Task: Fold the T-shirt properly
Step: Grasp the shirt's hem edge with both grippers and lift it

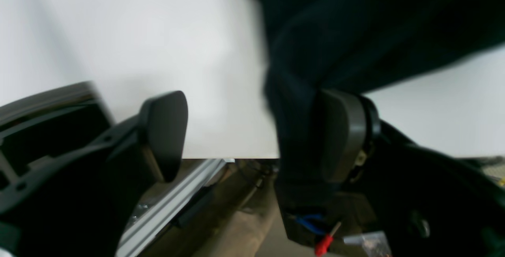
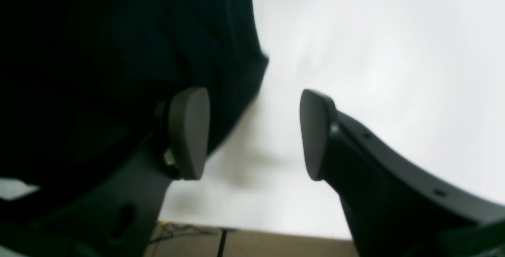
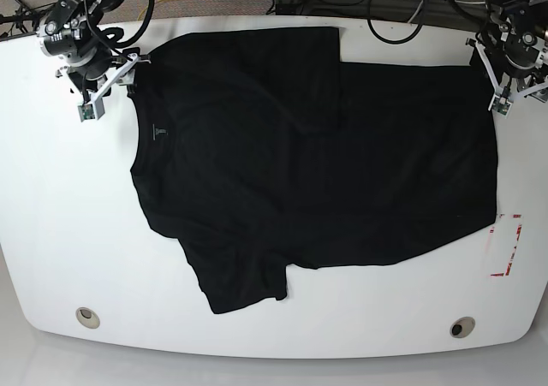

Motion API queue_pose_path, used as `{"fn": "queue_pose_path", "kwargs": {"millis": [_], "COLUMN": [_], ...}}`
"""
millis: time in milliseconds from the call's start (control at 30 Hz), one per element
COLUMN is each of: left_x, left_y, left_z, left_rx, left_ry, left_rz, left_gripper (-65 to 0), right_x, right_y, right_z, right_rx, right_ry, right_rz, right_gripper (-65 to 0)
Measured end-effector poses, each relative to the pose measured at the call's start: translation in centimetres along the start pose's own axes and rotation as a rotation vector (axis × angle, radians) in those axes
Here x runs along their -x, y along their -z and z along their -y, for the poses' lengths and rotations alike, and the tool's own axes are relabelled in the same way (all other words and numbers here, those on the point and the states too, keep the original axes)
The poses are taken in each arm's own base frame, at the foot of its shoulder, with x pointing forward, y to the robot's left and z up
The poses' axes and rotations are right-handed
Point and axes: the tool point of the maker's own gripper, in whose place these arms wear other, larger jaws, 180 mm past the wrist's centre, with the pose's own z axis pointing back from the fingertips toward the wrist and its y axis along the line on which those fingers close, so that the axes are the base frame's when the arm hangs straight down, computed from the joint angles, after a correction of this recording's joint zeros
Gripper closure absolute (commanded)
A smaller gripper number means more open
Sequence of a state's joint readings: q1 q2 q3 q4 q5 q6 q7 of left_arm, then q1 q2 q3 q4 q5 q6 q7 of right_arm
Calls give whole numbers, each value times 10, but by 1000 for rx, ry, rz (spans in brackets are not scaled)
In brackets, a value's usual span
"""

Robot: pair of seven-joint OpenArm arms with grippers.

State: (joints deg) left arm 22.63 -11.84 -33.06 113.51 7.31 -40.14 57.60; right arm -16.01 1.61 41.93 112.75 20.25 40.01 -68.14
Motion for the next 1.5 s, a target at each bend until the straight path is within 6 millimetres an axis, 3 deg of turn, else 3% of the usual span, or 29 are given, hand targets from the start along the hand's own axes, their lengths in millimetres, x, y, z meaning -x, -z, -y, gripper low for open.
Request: {"fn": "queue_pose_path", "kwargs": {"millis": [133,300,400,667,1000,1333,1500], "left_x": [-10,-31,-38,-49,-49,-55,-57], "left_y": [-3,-8,-10,-19,-19,-17,-18], "left_z": [-17,-46,-56,-90,-93,-87,-88], "left_rx": [-29,-98,-122,-200,-206,-191,-192], "left_ry": [-73,-132,-154,-248,-262,-244,-245], "left_rz": [47,110,130,179,183,187,193], "left_gripper": [-465,-465,-465,-465,-465,-468,-469], "right_x": [-22,-66,-78,-100,-148,-175,-182], "right_y": [2,17,32,67,97,135,149], "right_z": [2,-5,-10,12,25,20,0], "right_rx": [8,-37,-85,-136,-217,-337,-370], "right_ry": [-5,-26,-40,30,121,271,215], "right_rz": [43,120,117,69,120,166,146], "right_gripper": [-354,-352,-350,-350,-354,-354,-354]}}
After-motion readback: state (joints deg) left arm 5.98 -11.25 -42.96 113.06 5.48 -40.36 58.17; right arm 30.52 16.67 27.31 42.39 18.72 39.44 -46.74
